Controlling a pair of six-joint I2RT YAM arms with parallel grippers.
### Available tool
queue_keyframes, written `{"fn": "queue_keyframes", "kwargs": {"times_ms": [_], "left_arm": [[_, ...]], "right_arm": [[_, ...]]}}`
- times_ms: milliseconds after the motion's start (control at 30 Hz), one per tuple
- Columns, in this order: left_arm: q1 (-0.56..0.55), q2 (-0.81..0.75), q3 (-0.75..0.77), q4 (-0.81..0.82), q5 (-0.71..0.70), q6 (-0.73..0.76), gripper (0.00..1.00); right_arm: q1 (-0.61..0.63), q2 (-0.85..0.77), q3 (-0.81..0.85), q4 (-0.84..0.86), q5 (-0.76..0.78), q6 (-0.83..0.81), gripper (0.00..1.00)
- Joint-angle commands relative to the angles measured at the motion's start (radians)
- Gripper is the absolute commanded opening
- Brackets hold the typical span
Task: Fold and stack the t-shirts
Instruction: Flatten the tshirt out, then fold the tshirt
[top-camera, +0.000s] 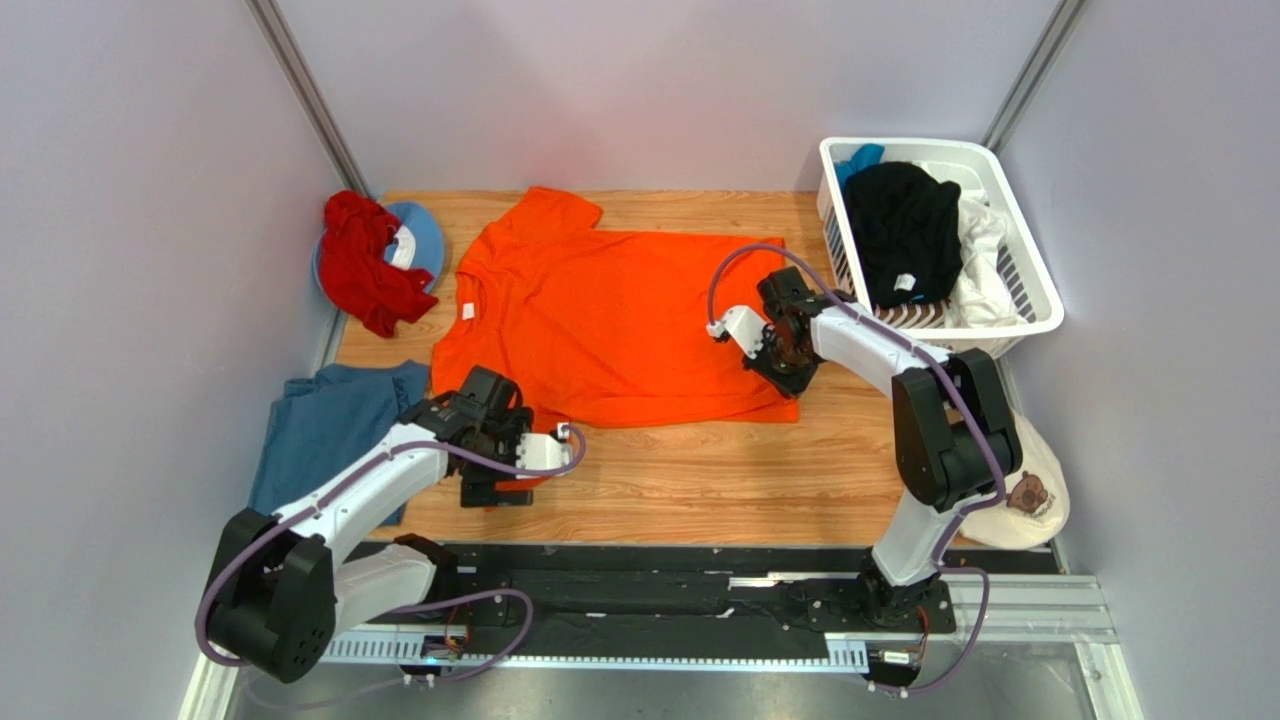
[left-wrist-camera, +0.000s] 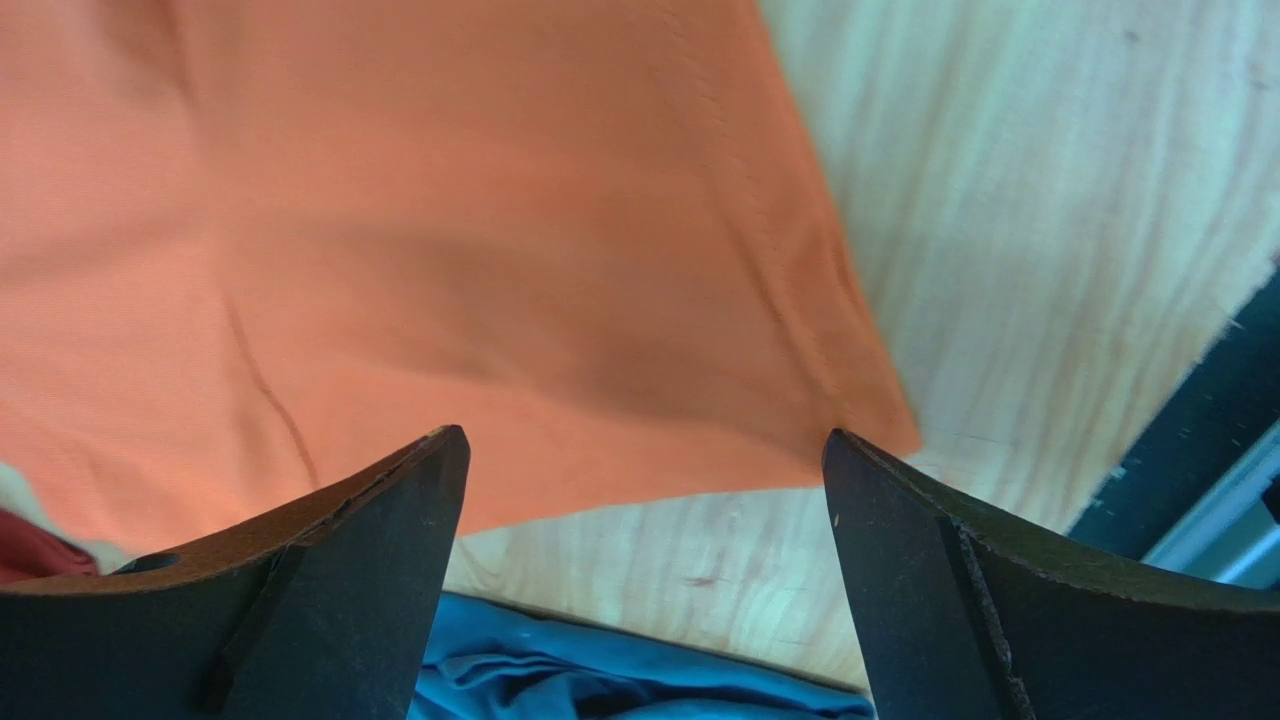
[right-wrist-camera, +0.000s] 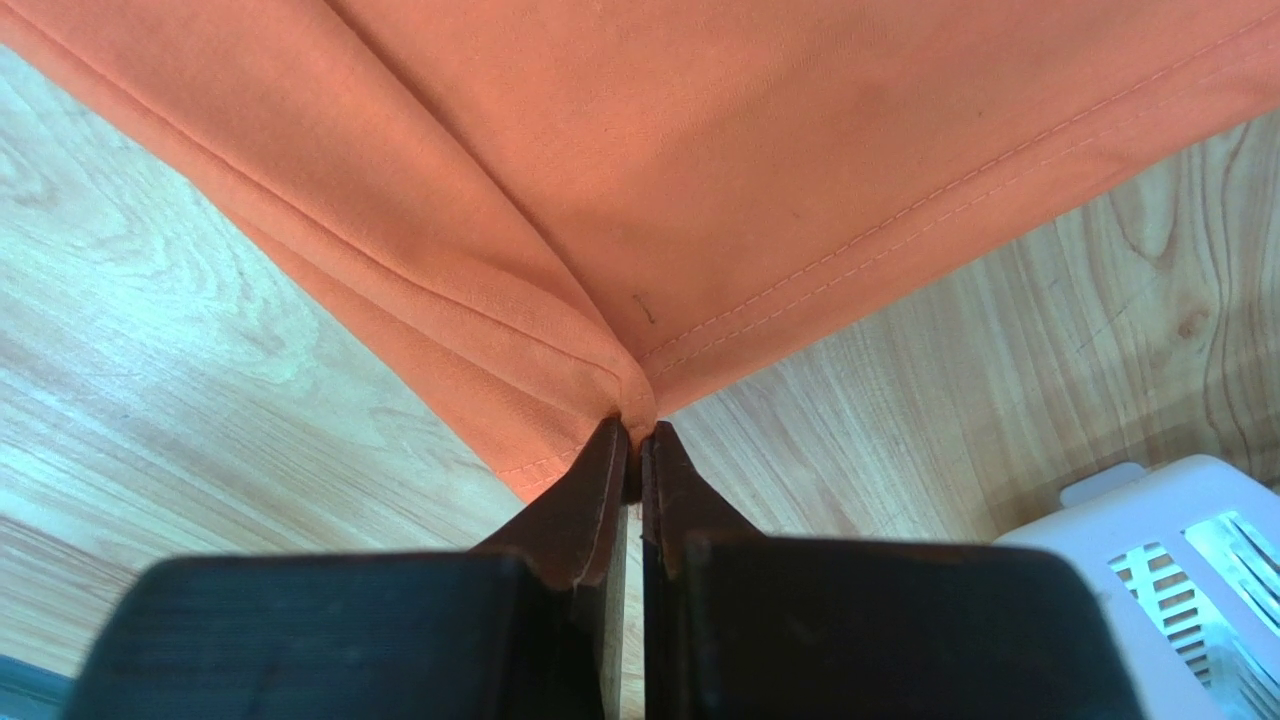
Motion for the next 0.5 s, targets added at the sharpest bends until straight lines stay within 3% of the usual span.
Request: {"fn": "queue_keyframes", "kwargs": {"times_ms": [0,467], "left_arm": [[0.001,-0.06,-0.033,-0.039,0.009,0.03,0.97],[0.001,-0.16,-0.041,-0.162,0.073,-0.003,0.97]], "right_arm": [[0.002,-0.054,-0.011,0.013,0.016,0.02,0.0],[0.0,-0.045,-0.017,0.018,0.023,0.03,0.0]]}}
